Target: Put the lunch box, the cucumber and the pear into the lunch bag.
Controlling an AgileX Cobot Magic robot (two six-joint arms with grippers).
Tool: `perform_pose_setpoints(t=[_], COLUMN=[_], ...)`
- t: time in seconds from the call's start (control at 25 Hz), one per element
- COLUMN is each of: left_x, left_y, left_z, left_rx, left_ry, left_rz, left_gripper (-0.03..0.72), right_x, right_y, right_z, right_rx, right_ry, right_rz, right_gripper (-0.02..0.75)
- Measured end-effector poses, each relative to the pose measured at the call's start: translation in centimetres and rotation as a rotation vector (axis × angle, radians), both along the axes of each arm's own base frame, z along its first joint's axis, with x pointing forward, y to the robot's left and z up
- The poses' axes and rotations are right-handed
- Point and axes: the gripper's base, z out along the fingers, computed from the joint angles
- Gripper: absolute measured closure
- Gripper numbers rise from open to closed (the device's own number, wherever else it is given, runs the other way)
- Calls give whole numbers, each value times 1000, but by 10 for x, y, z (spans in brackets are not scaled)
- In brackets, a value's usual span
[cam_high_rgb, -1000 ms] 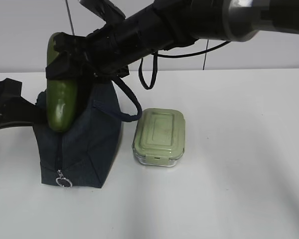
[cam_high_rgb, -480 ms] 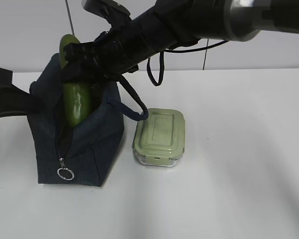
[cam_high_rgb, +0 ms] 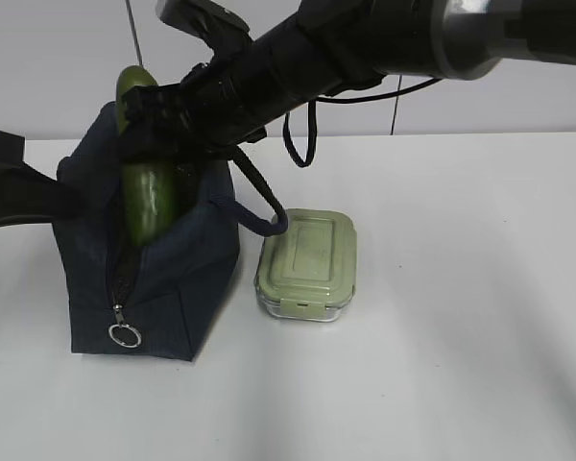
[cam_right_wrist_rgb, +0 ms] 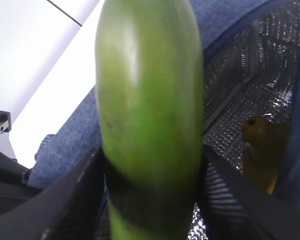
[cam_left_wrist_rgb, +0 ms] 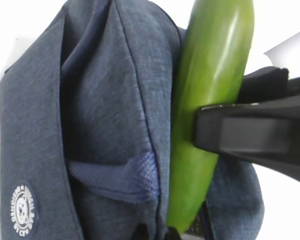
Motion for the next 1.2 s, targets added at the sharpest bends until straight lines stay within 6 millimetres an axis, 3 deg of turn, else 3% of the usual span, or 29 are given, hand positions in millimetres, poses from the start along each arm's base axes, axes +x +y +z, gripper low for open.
perform_pose_setpoints(t=[0.2,0.4,0.6,0.84,1.0,1.2], left_x=[0,-1,-1,-1,-1,-1], left_y=[0,0,0,0,0,0], left_z=[0,1,1,1,1,1], left_rx=[-1,-1,-1,-2,-2,-2], left_ry=[0,-2,-2,-1,-1,-1], left_rz=[-2,-2,-2,-3,-3,-4], left_gripper=[686,686,686,686,686,686], right_x=[0,-2,-6,-16,-28,-39], right_y=[-1,-4,-17,-52,-80,-107], right_z=[-2,6,36,76,97,94], right_rx=[-33,-45,-51,-200,-382,-624], right_ry=[-22,-52,-132,-267,-265,-124], right_rz=[13,19,7,-14,-101,-187], right_gripper=[215,194,190,189,190,194])
